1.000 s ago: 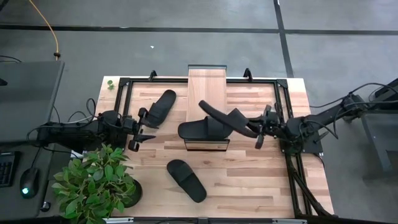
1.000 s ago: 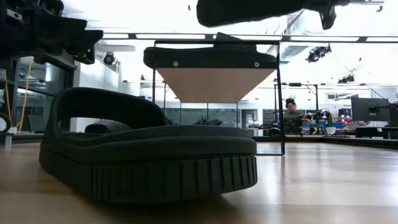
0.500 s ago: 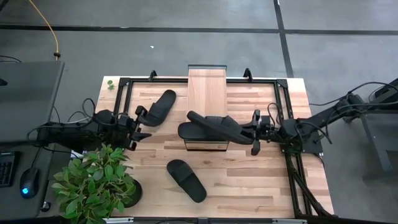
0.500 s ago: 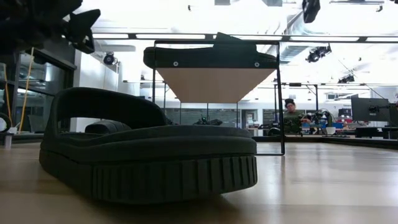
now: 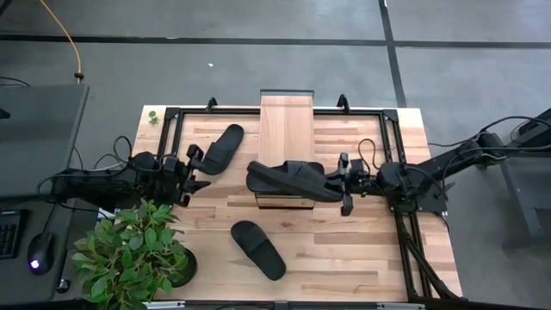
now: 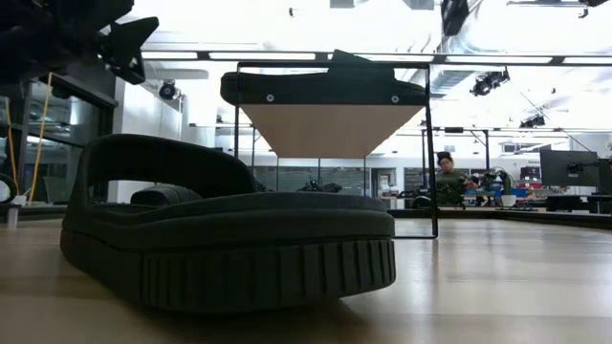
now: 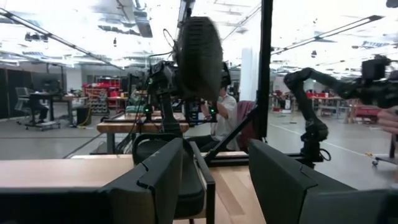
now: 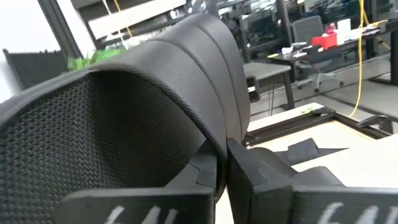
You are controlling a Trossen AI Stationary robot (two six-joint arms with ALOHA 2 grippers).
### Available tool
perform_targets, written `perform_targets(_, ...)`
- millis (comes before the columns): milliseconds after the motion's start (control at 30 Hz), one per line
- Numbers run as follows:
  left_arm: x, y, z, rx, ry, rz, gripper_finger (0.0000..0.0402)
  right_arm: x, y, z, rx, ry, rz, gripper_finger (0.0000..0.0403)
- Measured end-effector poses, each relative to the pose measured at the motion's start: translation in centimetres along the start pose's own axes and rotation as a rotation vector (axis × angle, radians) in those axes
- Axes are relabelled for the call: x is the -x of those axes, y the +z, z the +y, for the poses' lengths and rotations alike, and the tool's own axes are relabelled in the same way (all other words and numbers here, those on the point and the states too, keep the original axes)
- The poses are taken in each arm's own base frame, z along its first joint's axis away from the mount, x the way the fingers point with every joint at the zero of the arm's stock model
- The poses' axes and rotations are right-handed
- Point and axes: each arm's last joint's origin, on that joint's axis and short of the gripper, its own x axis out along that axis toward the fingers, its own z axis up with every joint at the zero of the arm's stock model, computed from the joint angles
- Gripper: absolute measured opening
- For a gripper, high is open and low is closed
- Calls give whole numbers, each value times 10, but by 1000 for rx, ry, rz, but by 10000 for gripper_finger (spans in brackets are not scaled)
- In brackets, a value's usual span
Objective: Pick and place slides into the shelf
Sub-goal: Put the black slipper on the shelf
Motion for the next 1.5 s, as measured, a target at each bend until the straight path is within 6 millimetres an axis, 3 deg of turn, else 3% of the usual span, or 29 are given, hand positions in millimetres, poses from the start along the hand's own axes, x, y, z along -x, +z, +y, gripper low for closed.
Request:
perform_targets(400, 0, 5, -1, 29, -27, -51, 168, -39, 5, 22, 87, 11, 109, 0)
perform_targets(967, -5, 13, -1, 41, -41, -35, 168, -41, 4, 22, 72, 16, 111, 0)
perform_targets(1233, -16, 14, 0, 65, -44, 26, 168, -41, 4, 22, 73, 15, 115, 0)
perform_targets(1500, -32, 25, -11, 54, -129, 24, 168, -41, 3, 22, 71, 14, 118, 0)
